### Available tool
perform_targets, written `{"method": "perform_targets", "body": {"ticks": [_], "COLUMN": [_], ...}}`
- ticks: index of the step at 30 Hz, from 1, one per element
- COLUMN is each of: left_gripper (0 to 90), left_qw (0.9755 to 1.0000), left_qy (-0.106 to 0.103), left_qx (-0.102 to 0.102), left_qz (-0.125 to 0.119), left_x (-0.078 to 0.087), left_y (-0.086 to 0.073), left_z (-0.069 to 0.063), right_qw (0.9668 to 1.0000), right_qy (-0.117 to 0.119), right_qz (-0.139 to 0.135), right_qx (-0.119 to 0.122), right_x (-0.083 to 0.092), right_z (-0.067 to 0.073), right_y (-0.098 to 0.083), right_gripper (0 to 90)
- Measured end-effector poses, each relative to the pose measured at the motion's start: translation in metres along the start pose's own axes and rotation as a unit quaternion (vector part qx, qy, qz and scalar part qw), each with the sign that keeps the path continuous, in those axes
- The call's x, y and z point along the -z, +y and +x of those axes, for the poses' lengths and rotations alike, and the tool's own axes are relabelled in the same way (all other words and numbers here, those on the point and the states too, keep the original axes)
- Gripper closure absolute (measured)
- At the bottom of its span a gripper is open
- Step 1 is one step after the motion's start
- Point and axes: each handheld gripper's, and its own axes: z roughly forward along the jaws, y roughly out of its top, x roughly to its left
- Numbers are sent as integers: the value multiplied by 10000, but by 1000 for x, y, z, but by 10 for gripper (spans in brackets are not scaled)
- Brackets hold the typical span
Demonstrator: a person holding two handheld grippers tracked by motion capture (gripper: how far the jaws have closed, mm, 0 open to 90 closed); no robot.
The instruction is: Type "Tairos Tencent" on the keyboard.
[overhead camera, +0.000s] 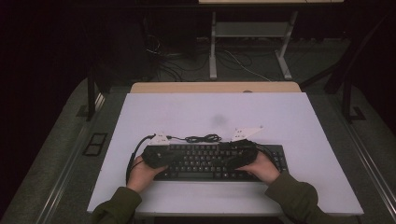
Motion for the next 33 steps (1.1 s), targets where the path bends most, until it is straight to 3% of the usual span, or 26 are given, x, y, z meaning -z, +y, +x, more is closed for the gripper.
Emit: {"method": "perform_targets", "body": {"ticks": [16, 22, 33], "left_gripper": [890, 820, 616], "left_qw": [10000, 9999, 9997], "left_qy": [-17, -12, -23], "left_qx": [7, 52, 167], "left_qz": [-56, -134, -196], "left_x": [3, 8, 14], "left_y": [3, 3, 0], "left_z": [-3, -4, -7], "right_qw": [10000, 9999, 9994], "right_qy": [61, 149, 331], "right_qz": [-33, -44, -18], "right_qx": [-68, -22, -38], "right_x": [-2, -7, -18], "right_z": [-1, 2, 7], "right_y": [4, 10, 17], "right_gripper": [253, 244, 446]}}
